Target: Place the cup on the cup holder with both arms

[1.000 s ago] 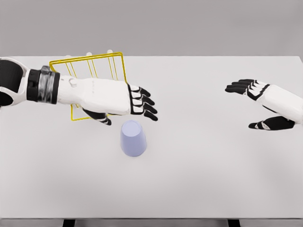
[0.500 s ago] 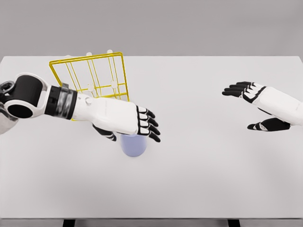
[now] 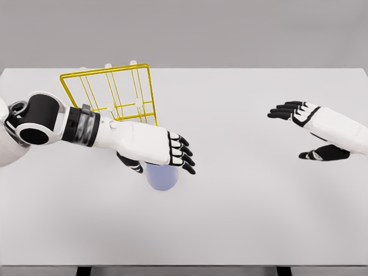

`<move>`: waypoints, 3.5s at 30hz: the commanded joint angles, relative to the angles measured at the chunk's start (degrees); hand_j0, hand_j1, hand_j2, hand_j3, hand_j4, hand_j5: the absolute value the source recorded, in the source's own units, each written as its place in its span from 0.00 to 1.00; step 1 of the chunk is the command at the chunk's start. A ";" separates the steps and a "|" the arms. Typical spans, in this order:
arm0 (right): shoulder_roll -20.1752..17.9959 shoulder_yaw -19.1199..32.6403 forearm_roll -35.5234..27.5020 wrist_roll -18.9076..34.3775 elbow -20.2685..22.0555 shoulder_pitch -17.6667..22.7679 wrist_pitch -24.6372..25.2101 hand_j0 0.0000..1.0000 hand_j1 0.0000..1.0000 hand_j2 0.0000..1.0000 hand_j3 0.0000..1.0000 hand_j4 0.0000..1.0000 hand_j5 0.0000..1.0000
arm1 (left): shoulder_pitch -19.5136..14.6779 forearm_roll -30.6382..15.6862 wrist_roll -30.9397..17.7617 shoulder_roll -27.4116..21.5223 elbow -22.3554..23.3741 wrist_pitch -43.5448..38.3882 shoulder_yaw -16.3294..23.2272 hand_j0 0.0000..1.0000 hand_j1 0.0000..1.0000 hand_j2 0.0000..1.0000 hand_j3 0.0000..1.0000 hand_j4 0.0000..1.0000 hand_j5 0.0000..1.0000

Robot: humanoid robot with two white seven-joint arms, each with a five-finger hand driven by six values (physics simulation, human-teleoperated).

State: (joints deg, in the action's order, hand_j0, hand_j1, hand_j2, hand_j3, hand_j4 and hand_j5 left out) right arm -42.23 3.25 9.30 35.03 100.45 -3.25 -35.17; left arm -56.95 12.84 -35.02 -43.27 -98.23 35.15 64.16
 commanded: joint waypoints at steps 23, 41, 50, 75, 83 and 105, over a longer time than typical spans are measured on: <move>-0.22 -0.17 -0.33 -0.03 0.01 -0.09 0.17 1.00 1.00 1.00 1.00 1.00 1.00 | 0.00 1.58 0.02 3.02 4.71 -0.15 1.49 0.88 0.88 0.88 0.88 0.88 0.88; 0.05 0.00 0.63 -0.03 0.01 -0.26 0.17 1.00 1.00 1.00 1.00 1.00 1.00 | -0.09 1.84 0.02 3.11 4.36 -0.15 1.32 0.57 0.57 0.57 0.57 0.57 0.57; 0.31 -0.08 0.63 -0.03 0.01 -0.35 0.17 1.00 1.00 1.00 1.00 1.00 1.00 | -0.26 1.32 0.02 2.41 3.13 -0.15 0.70 0.47 0.47 0.47 0.47 0.47 0.47; 0.31 -0.08 0.63 -0.03 0.01 -0.35 0.17 1.00 1.00 1.00 1.00 1.00 1.00 | -7.12 -7.65 0.02 -5.06 -1.53 -0.15 -0.09 0.47 0.47 0.47 0.47 0.47 0.47; 0.31 -0.08 0.63 -0.03 0.01 -0.35 0.17 1.00 1.00 1.00 1.00 1.00 1.00 | -9.32 -9.76 0.02 -5.94 -1.62 -0.15 -0.44 0.47 0.47 0.47 0.47 0.47 0.47; 0.31 -0.17 0.63 -0.03 0.01 -0.44 0.17 1.00 1.00 1.00 1.00 1.00 1.00 | -9.58 -13.36 0.02 -7.18 -1.97 -0.15 -6.76 0.47 0.47 0.47 0.47 0.47 0.47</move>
State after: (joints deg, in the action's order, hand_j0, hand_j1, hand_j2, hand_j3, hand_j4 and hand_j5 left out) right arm -41.88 3.07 10.35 35.03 100.44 -3.69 -35.17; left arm -66.53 0.01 -35.04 -50.31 -100.20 35.18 58.21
